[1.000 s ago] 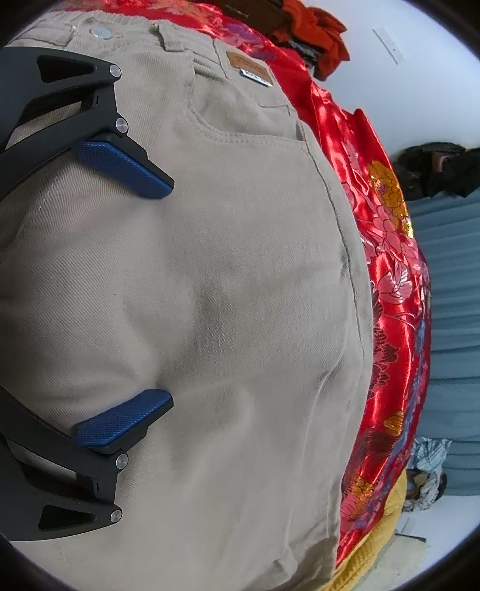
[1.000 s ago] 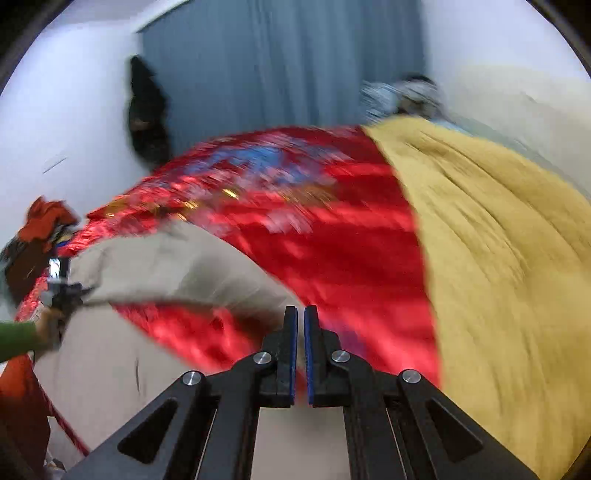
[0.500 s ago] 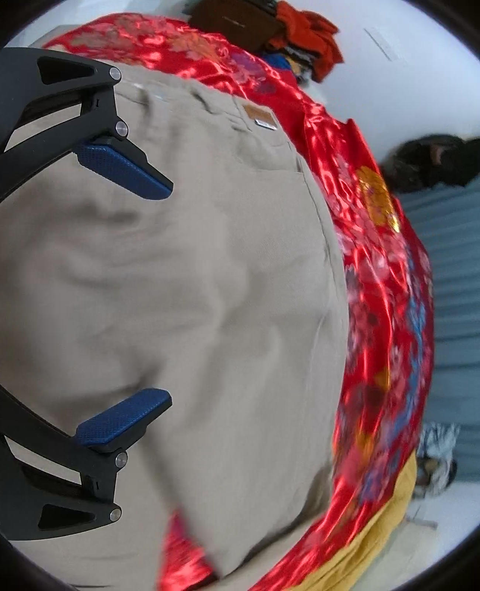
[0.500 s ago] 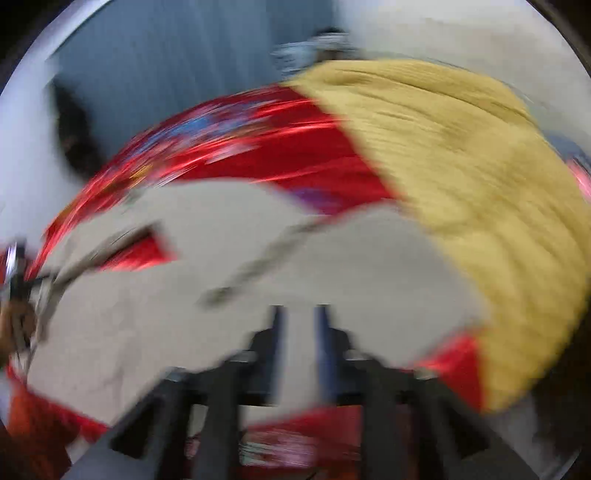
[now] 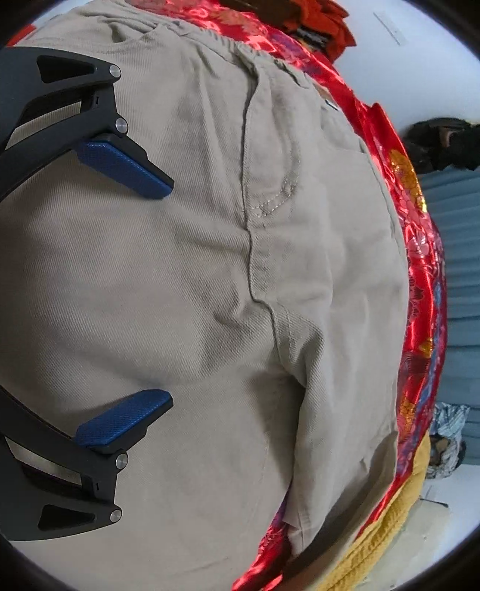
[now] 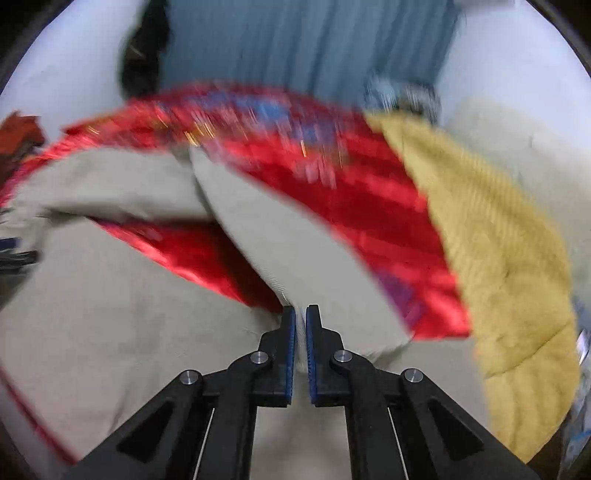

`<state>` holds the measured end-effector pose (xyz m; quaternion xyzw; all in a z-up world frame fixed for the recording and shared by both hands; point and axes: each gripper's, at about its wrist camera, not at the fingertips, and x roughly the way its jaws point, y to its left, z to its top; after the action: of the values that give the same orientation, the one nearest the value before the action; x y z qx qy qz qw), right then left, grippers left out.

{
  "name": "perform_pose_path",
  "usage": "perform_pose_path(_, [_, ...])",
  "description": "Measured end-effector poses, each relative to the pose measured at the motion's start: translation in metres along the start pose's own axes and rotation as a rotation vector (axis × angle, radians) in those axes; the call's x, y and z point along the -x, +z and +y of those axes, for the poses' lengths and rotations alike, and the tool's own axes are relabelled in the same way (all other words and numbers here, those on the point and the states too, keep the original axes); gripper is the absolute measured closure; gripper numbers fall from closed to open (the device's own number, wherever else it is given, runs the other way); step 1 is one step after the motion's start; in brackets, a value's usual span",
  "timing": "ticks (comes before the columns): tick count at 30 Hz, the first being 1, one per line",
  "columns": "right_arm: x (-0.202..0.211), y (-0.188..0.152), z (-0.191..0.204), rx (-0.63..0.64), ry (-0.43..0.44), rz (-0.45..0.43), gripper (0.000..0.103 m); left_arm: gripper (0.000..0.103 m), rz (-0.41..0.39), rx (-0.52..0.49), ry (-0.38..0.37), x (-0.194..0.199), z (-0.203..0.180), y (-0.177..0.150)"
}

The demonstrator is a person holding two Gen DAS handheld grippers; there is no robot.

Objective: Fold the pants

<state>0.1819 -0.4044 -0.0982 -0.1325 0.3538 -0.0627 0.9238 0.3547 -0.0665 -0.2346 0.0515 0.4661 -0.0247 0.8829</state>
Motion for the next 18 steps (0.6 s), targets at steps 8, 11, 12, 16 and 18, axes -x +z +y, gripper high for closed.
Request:
perform_pose_path(8, [-0.002,-0.122,-0.088,-0.267,-0.139,0.337,0.095,0.000,-0.033,-0.013,0.025,0.002,-0.005,-0.007])
perform_pose_path(11, [0.027,-0.104,-0.076,-0.357,-0.055,0.209,0.061,0.000,-0.036,-0.015,0.029,0.002,-0.004,-0.007])
perform_pose_path(12, [0.033,-0.095,-0.069,-0.383,-0.008,0.159,0.028,0.000,-0.036,-0.016,0.032,0.002,-0.005,-0.007])
perform_pose_path(16, [0.013,-0.046,-0.007,-0.185,0.064,0.090,0.025,0.000,-0.036,-0.017,0.033,0.002,-0.005,-0.008])
perform_pose_path(18, [-0.016,-0.033,0.018,-0.079,0.079,0.108,0.041,0.000,-0.037,-0.017,0.032,0.002,-0.005,-0.008])
